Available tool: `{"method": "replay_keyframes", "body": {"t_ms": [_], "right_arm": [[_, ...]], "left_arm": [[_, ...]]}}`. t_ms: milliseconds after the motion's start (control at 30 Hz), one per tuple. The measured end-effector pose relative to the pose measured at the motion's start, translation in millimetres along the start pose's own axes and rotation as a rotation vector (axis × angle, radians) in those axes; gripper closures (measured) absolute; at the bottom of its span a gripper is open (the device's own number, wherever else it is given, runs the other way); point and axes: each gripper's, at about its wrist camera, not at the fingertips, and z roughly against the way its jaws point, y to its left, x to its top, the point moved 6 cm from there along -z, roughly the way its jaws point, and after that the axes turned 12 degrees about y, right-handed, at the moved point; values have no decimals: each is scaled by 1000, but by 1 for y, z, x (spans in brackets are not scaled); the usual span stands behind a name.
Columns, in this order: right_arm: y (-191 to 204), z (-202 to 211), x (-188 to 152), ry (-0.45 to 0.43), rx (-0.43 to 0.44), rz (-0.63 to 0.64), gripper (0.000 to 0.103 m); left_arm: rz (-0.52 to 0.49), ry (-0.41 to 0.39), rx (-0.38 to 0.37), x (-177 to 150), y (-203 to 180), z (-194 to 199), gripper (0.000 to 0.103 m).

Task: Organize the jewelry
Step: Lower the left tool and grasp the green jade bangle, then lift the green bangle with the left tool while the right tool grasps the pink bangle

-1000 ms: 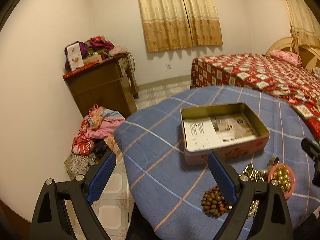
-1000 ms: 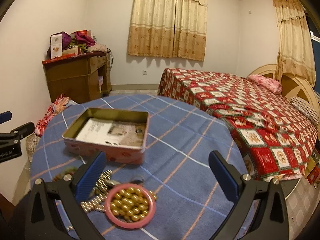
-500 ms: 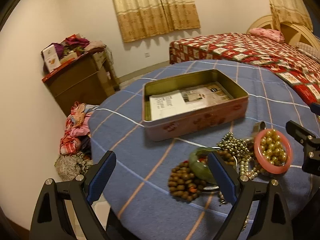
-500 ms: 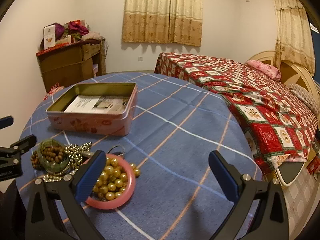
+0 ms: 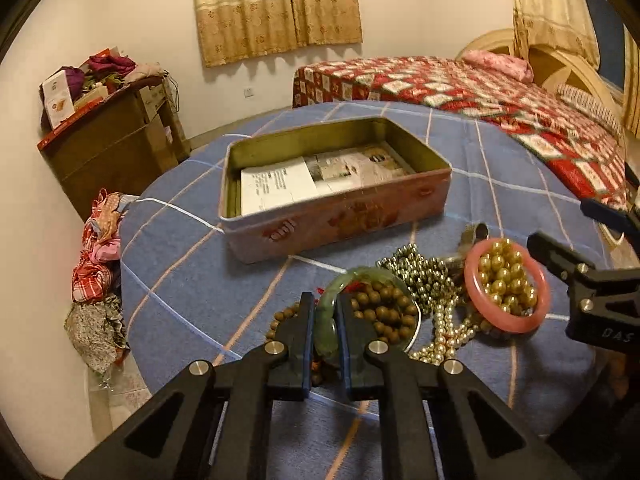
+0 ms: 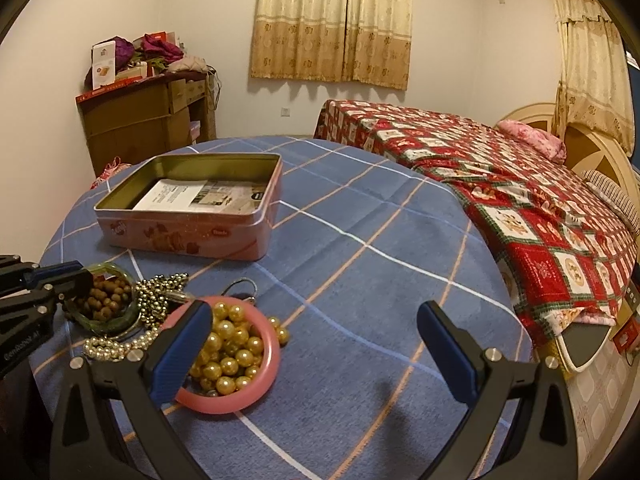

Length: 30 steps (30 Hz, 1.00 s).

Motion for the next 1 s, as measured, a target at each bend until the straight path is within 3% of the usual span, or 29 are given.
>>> {"method": "replay_keyframes", "body": {"t_ms": [300, 567, 700, 933, 1000], "right_arm": [[-7, -5, -1, 15, -8, 1, 0], [3, -16, -6, 71, 39, 50, 36], [5, -20, -8, 92, 50, 61, 45], [15, -27, -10, 126, 74, 112, 50], [18, -29, -12, 136, 80, 131, 62]], "left_arm": [[29, -150, 40, 27, 15, 41, 94], [24, -149, 47, 30, 20, 35, 93], [17, -138, 46, 27, 18, 31, 93], [11, -118, 44, 23, 15, 23, 93], [16, -117, 41, 22, 16, 23, 93]]}}
